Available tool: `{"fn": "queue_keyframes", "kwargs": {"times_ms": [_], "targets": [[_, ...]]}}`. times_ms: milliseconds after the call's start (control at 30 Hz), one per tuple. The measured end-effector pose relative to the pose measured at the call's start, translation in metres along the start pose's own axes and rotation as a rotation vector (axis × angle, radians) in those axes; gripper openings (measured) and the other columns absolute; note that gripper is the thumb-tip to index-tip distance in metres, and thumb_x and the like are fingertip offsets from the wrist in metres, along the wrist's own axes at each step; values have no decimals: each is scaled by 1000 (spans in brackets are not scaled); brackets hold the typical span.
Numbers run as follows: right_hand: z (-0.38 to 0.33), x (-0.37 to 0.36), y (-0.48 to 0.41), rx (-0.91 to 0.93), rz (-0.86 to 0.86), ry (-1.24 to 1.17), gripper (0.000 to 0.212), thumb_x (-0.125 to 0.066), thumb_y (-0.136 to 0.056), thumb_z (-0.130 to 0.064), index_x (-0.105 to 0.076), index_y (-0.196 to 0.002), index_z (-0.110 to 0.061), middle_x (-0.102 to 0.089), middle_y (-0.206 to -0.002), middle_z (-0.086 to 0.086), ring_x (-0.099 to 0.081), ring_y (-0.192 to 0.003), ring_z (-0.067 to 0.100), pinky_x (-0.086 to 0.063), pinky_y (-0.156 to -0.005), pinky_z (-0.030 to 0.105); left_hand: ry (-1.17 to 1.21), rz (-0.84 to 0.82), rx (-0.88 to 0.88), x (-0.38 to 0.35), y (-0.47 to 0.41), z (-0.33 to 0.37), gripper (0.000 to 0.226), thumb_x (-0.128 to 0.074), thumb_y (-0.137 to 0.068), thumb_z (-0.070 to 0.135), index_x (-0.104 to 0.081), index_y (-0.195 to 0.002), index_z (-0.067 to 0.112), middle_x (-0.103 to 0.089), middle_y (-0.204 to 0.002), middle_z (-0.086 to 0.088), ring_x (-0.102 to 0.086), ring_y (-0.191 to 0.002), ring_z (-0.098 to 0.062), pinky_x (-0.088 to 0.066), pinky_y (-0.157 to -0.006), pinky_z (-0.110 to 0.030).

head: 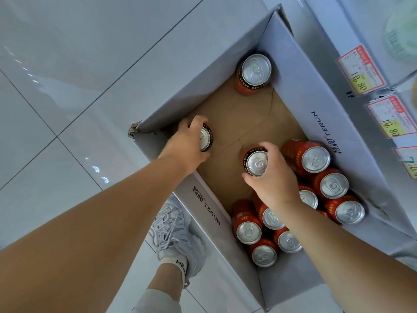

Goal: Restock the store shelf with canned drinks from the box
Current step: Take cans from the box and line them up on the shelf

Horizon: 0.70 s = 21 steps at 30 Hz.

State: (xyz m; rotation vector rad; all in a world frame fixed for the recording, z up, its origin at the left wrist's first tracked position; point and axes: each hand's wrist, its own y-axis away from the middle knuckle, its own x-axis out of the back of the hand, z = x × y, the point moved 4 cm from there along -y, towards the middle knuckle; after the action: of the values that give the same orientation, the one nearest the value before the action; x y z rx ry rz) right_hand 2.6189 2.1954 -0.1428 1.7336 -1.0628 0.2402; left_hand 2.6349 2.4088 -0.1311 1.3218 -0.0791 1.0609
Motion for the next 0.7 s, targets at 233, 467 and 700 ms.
{"fn": "queue_keyframes", "kwargs": {"times_ms": [233, 467, 700], "targets": [[-35, 71, 49, -58, 107, -90, 68, -80, -68, -41, -45, -125, -32, -62, -113, -9, -60, -104, 21, -42, -80, 27, 118, 96, 20, 41, 64, 29, 71, -79, -72, 37, -37, -129, 35, -56, -115, 5, -58, -98, -19, -49, -83, -30], [-127, 223, 170, 69, 205, -193, 65, -82, -65, -39, -46, -119, -39, -61, -108, -17, -59, -101, 10, -39, -77, 24, 227, 278, -33, 166, 216, 111, 66, -79, -64, 52, -39, -114, 36, -54, -86, 22, -57, -78, -7, -42, -64, -16], [-234, 426, 339, 206, 394, -318, 62, -82, -64, -35, -49, -117, -37, -63, -98, -18, -63, -92, 3, -45, -74, 19, 320, 509, -271, 328, 406, 237, 70, -73, -59, 64, -44, -119, 44, -65, -106, 19, -63, -98, -10, -53, -80, -32]]}}
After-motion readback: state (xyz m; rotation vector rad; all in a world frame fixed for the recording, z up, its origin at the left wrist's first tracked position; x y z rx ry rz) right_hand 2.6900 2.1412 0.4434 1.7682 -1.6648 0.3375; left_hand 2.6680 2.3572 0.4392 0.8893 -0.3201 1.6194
